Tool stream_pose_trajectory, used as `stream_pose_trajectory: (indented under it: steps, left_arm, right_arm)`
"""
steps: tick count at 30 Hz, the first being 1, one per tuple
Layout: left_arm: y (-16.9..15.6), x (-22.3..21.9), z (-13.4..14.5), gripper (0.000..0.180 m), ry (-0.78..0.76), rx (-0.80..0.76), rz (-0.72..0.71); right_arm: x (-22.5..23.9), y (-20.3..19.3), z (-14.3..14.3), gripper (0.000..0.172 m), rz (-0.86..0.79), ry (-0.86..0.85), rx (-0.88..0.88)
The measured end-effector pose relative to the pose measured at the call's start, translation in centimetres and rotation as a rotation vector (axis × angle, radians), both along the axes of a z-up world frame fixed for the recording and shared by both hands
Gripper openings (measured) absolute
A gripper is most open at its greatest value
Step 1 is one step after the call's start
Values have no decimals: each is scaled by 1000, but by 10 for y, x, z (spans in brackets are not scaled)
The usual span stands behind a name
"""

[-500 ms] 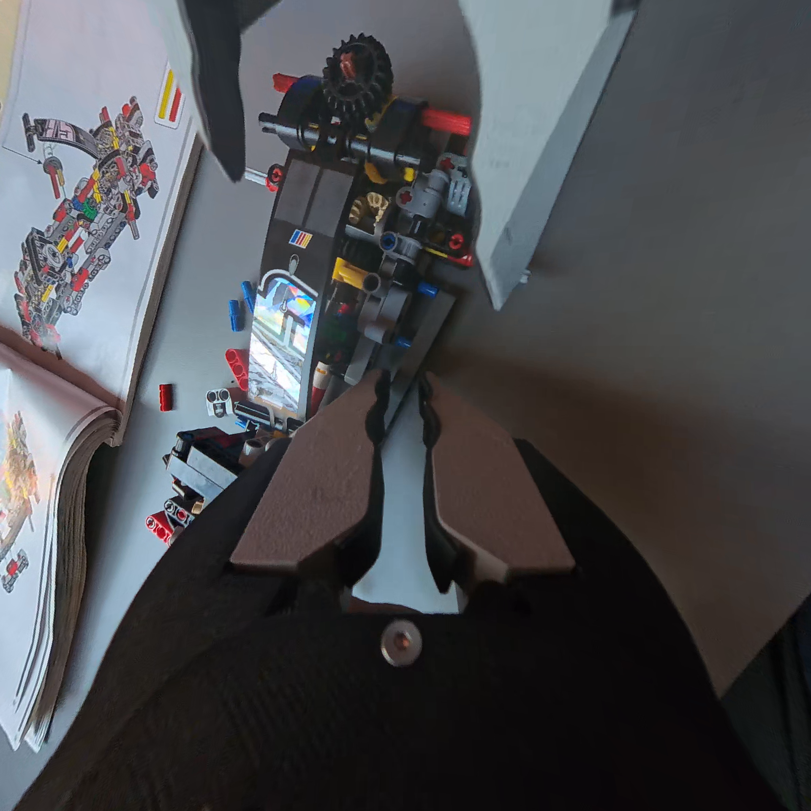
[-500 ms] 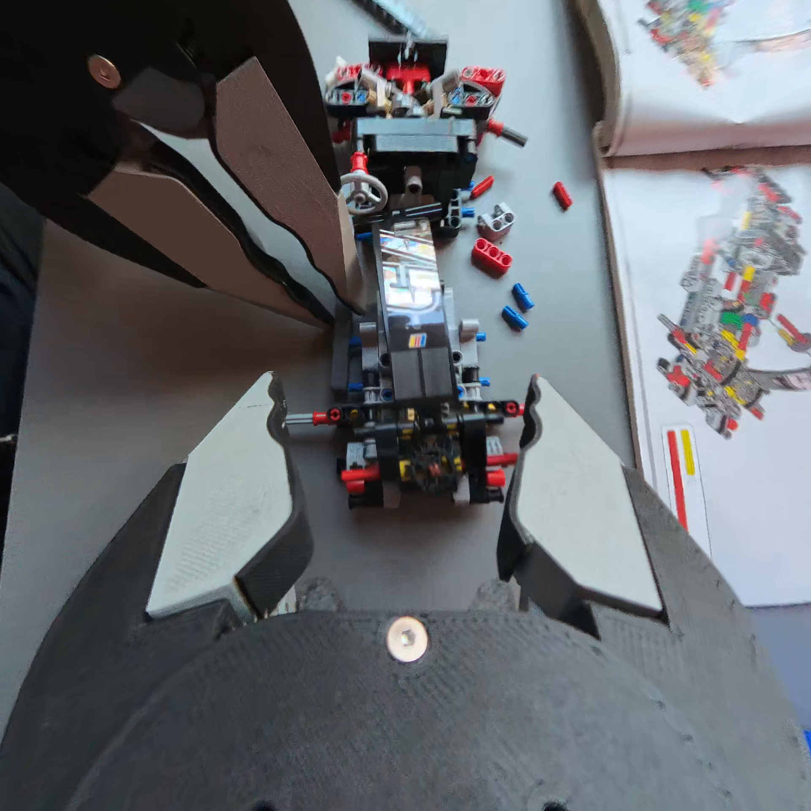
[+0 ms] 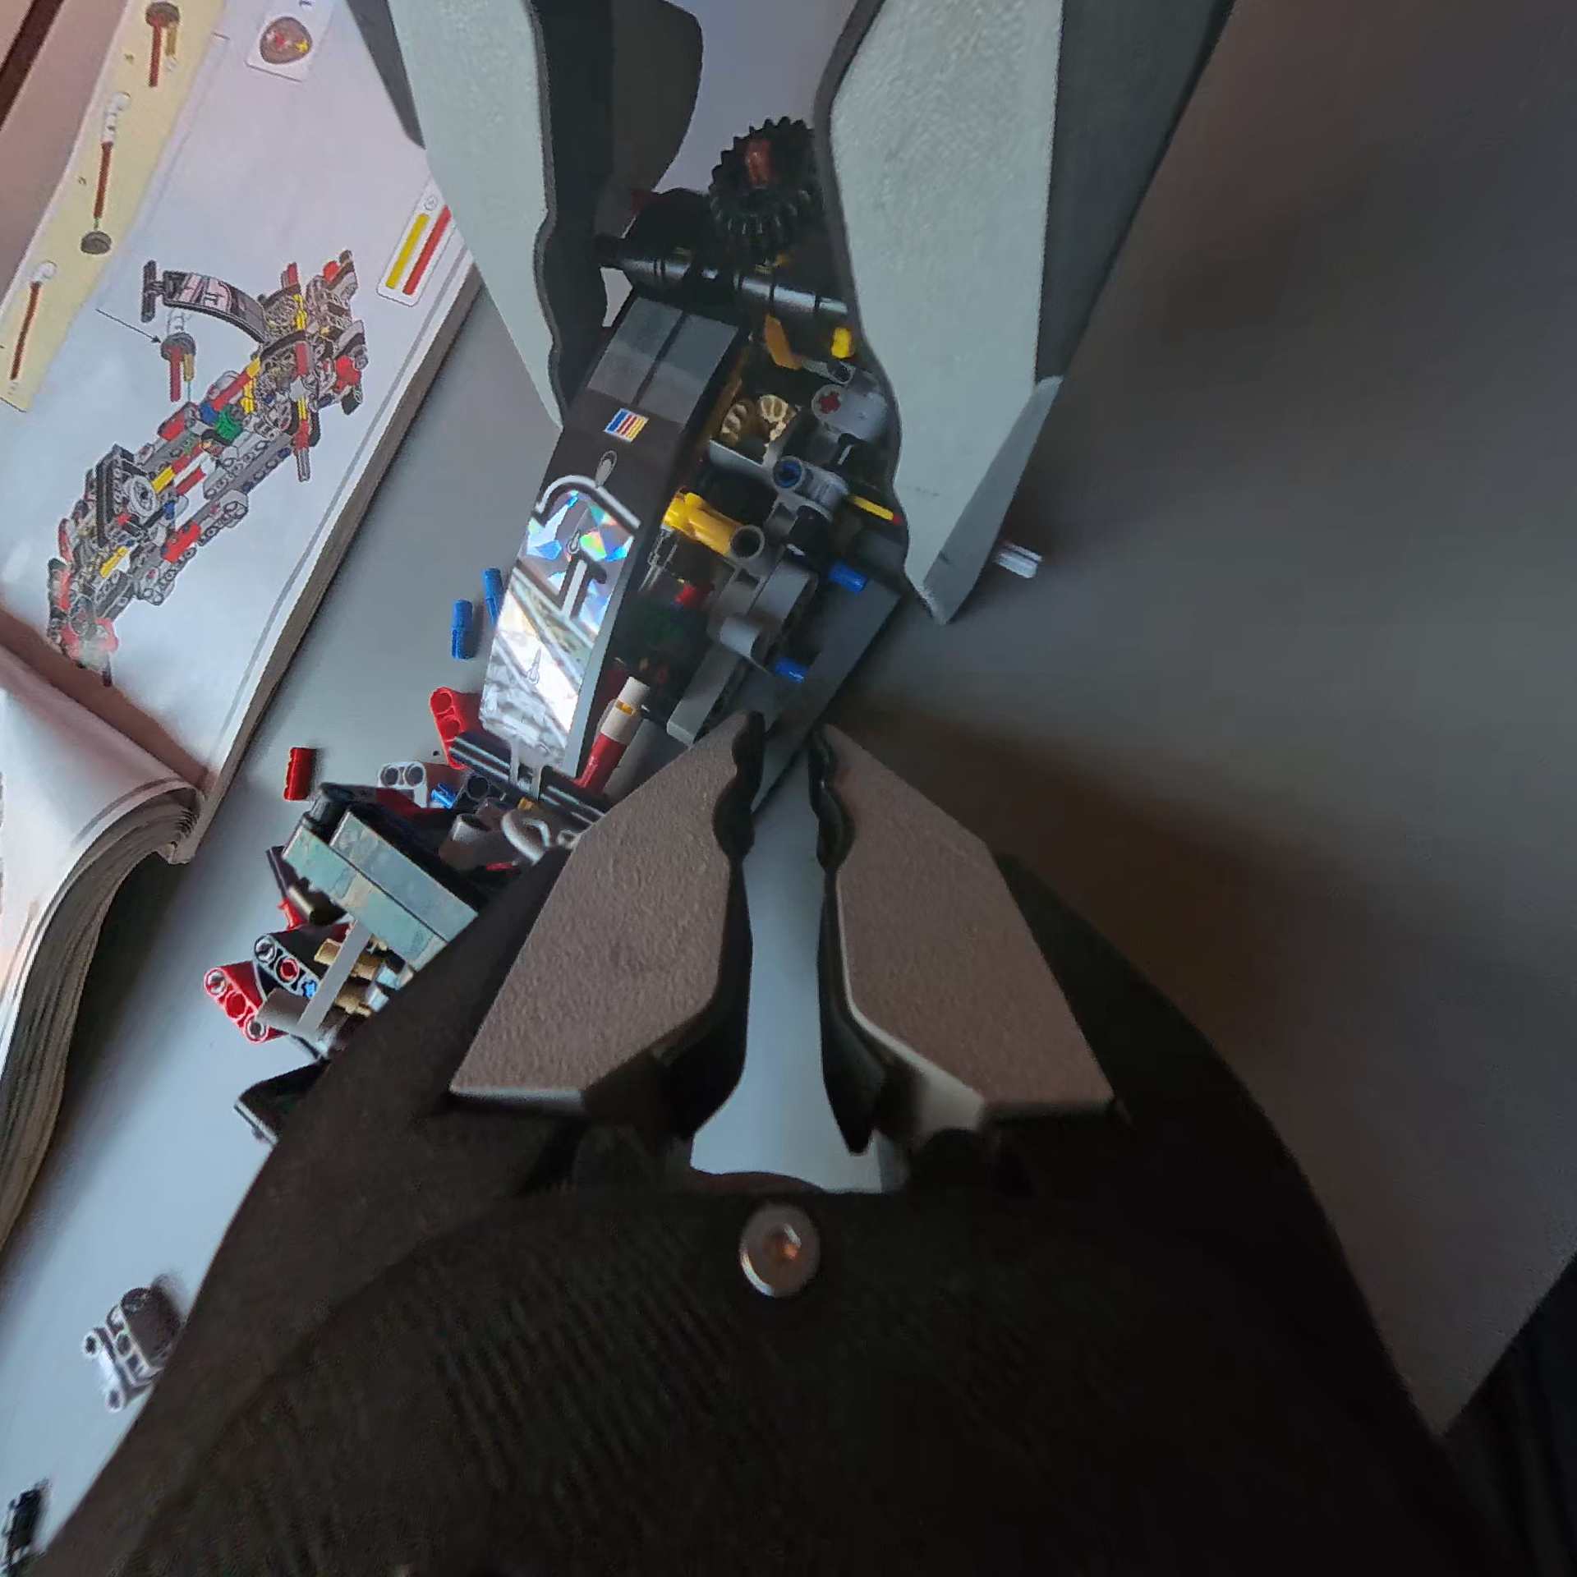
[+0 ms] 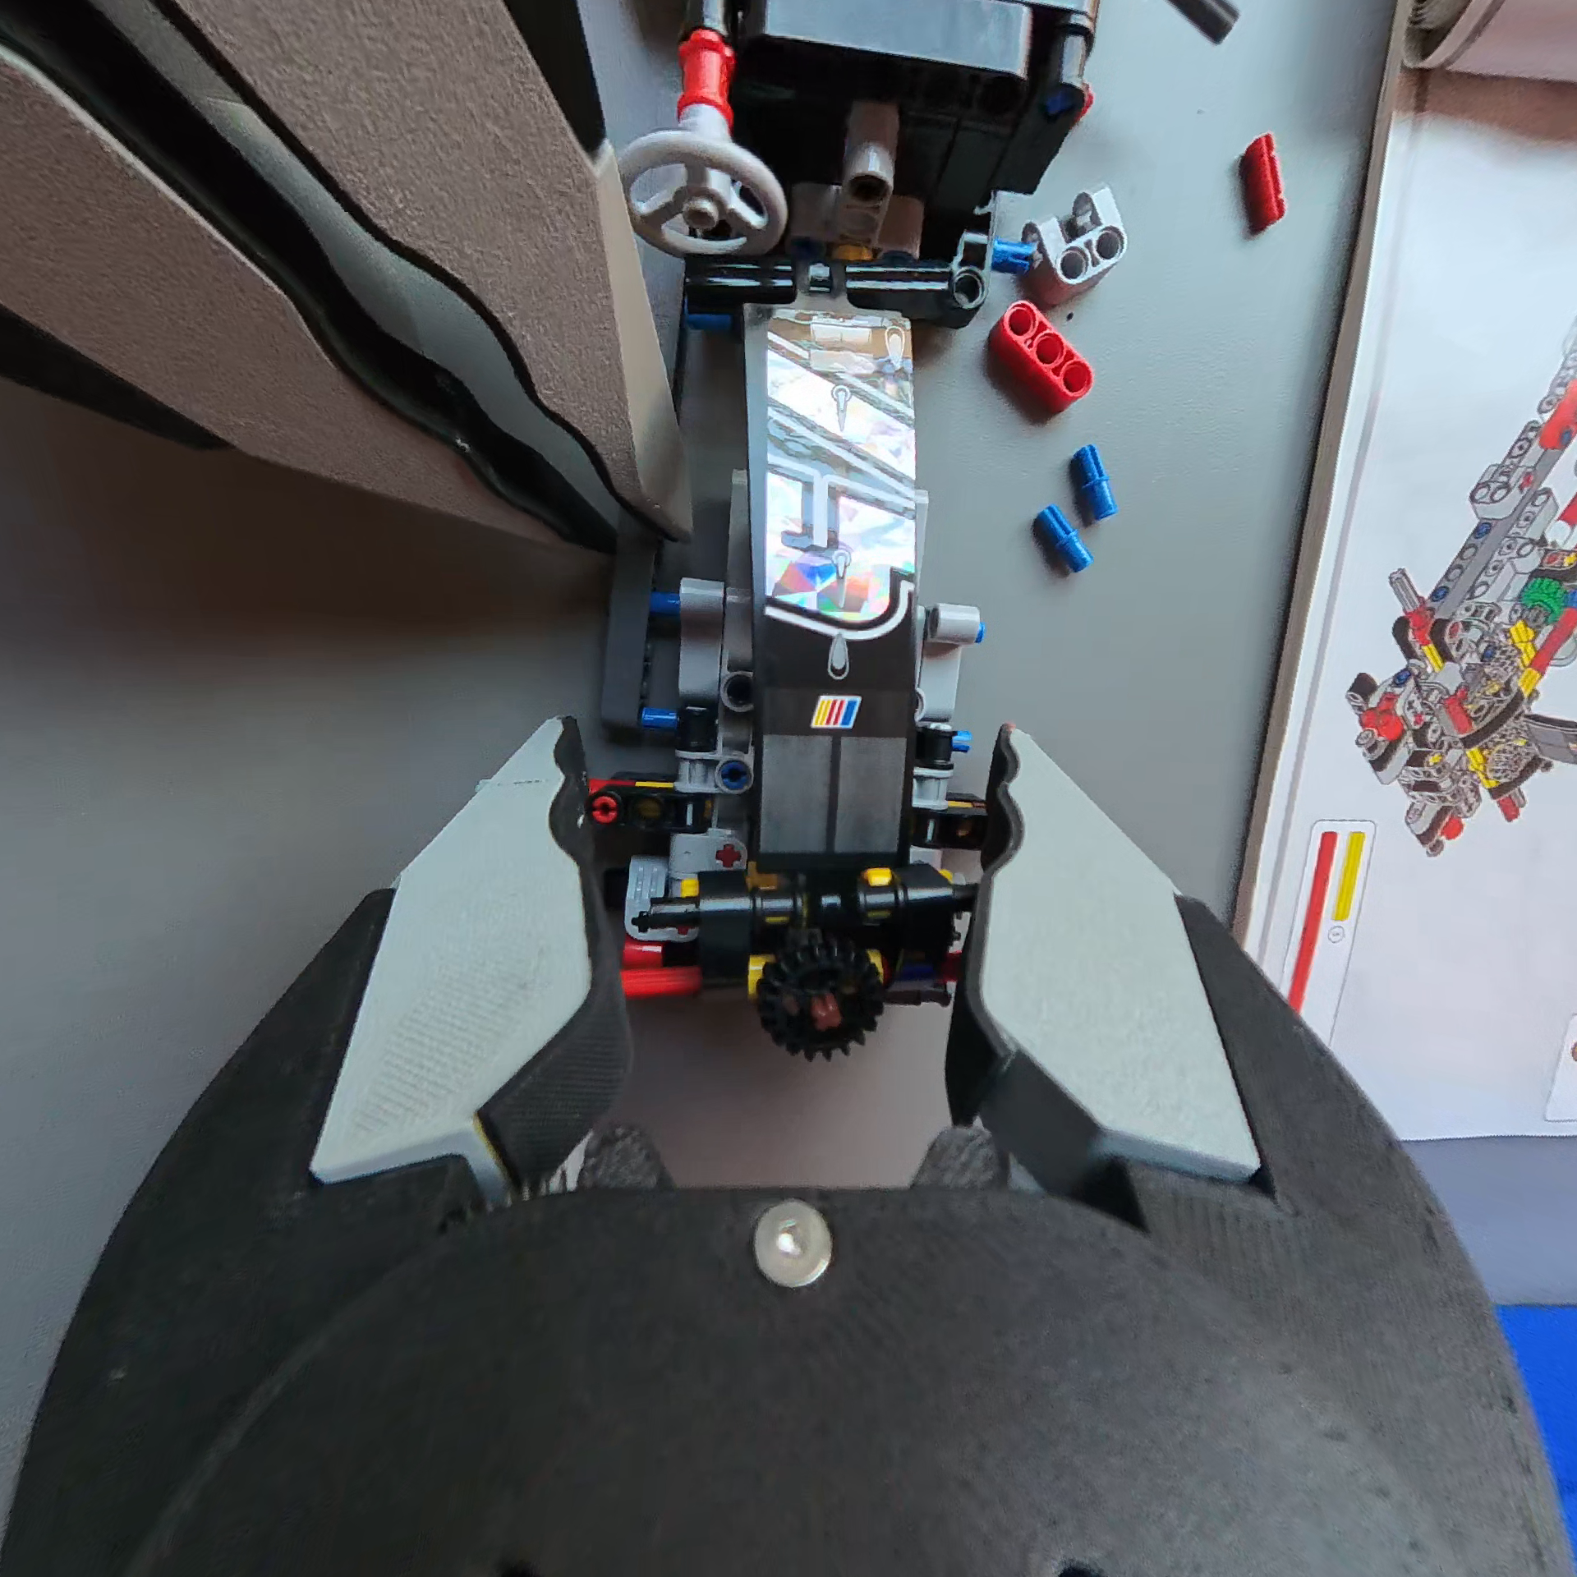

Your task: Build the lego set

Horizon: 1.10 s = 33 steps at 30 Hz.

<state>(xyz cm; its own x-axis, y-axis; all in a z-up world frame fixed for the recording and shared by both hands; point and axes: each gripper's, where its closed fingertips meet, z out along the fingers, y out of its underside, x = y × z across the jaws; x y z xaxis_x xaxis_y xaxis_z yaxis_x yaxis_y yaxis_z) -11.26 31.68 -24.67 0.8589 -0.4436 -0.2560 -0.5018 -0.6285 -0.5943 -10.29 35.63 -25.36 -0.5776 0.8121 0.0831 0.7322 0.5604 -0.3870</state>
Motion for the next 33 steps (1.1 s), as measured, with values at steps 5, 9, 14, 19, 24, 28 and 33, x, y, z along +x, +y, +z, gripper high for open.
stream_pose_trajectory:
  steps: [5,9,14,19,24,28,33]
  left_arm:
    - [-1,1,0,8,-9,18,-1]
    - [-2,1,0,9,-20,38,-23]
    - [-1,2,-1,12,-25,15,-70]
    - [2,0,-1,12,-60,11,-82]
    - [4,1,0,10,-77,72,-41]
    - [5,3,0,10,-62,119,-30]
    - [4,3,0,10,-75,114,-30]
  right_arm:
    - [1,-3,-2,91,16,-34,-30]
    - [1,-6,-3,91,38,-53,-55]
    - [0,-7,-3,90,45,-76,-32]
    - [-6,-10,8,81,17,-23,-42]
    - [1,3,3,89,-56,-40,91]
    - [1,4,6,80,-83,-14,147]
    - [1,4,7,78,-80,-25,184]
